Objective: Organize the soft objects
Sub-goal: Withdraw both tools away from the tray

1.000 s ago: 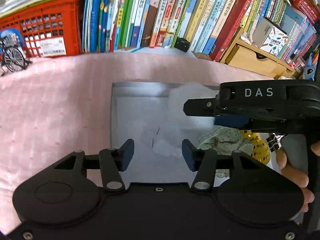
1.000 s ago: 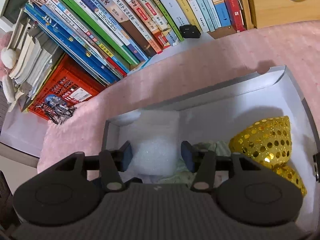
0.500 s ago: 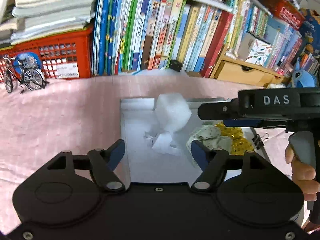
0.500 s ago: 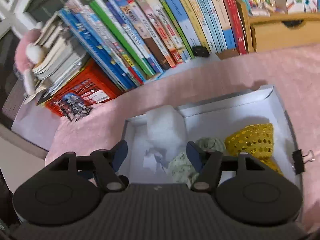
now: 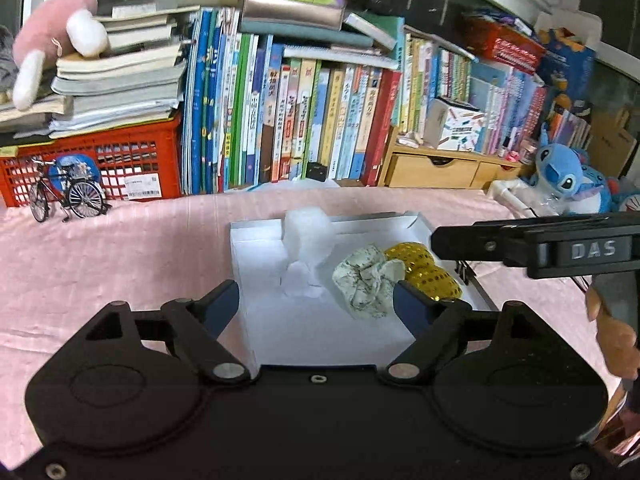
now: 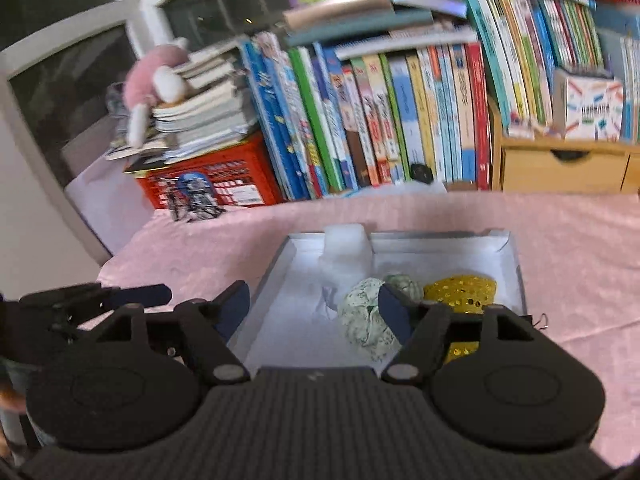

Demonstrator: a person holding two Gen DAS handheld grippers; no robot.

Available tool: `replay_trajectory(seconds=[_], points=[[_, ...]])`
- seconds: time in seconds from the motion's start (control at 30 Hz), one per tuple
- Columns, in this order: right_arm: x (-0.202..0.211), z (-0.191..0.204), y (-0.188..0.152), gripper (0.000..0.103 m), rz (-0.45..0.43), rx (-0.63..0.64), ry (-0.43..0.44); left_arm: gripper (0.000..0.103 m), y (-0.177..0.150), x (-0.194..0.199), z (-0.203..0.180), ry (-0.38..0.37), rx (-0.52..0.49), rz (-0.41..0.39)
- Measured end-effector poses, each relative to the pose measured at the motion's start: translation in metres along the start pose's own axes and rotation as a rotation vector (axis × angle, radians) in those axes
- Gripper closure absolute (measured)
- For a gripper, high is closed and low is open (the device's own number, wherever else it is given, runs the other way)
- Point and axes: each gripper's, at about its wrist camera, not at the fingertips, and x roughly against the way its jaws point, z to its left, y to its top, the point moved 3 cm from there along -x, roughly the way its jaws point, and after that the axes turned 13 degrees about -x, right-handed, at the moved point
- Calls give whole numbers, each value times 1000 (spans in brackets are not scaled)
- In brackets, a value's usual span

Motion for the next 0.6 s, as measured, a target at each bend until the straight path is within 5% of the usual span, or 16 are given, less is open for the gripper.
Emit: replay_trajectory(seconds=[0.6], points=[[82, 15, -84, 15, -170, 202, 59, 16, -76, 82, -32, 22, -27, -153]])
